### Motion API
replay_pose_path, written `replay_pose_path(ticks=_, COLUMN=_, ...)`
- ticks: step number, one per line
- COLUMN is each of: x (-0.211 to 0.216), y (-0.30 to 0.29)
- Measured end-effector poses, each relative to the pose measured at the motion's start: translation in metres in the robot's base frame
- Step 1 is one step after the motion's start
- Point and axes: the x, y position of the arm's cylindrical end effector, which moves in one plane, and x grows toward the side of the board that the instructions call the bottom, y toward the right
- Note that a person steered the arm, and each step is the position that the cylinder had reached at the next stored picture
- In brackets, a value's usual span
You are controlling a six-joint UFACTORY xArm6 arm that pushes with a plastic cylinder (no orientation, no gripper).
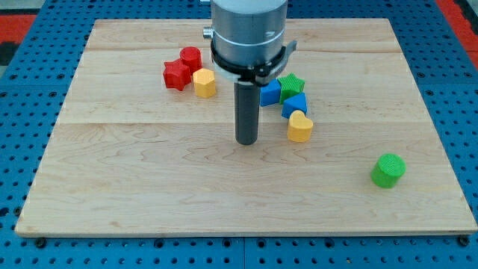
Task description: Move the yellow heart closer to the green circle
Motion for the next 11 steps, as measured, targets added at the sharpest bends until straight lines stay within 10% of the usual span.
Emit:
replay_pose_path(ticks=3, x=-0.042, y=0.043)
replay_pose_path(ticks=11, x=0.058, y=0.102)
